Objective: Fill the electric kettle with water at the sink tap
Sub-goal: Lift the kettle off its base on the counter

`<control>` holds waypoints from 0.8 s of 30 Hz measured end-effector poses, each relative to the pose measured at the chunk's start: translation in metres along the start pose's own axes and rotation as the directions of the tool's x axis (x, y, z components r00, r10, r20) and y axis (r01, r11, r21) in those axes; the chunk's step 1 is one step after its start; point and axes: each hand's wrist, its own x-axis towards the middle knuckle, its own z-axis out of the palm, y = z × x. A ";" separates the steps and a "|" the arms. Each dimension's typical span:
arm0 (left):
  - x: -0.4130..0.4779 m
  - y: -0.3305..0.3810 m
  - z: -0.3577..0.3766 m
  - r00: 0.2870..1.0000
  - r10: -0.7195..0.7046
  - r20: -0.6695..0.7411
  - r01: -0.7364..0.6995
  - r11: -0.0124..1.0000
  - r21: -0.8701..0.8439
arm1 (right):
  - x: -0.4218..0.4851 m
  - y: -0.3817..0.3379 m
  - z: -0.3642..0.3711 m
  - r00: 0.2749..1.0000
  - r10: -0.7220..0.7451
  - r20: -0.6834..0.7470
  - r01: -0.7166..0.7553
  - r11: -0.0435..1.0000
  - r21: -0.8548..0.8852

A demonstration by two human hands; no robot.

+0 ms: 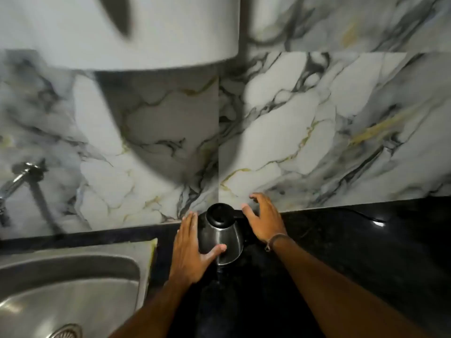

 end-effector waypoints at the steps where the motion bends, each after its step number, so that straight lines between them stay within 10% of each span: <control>1: 0.006 -0.005 0.010 1.000 -0.026 -0.001 0.026 0.998 -0.060 | 0.010 0.003 0.008 0.999 -0.012 0.037 0.013 1.000 -0.020; 14: 0.031 -0.034 0.073 0.954 -0.299 0.024 0.292 0.908 -0.301 | 0.044 0.001 0.047 0.975 0.051 0.215 0.017 0.953 -0.302; 24: 0.024 -0.022 0.062 0.954 -0.297 -0.022 0.280 0.919 -0.277 | 0.039 -0.007 0.035 0.964 0.078 0.256 -0.039 0.987 -0.155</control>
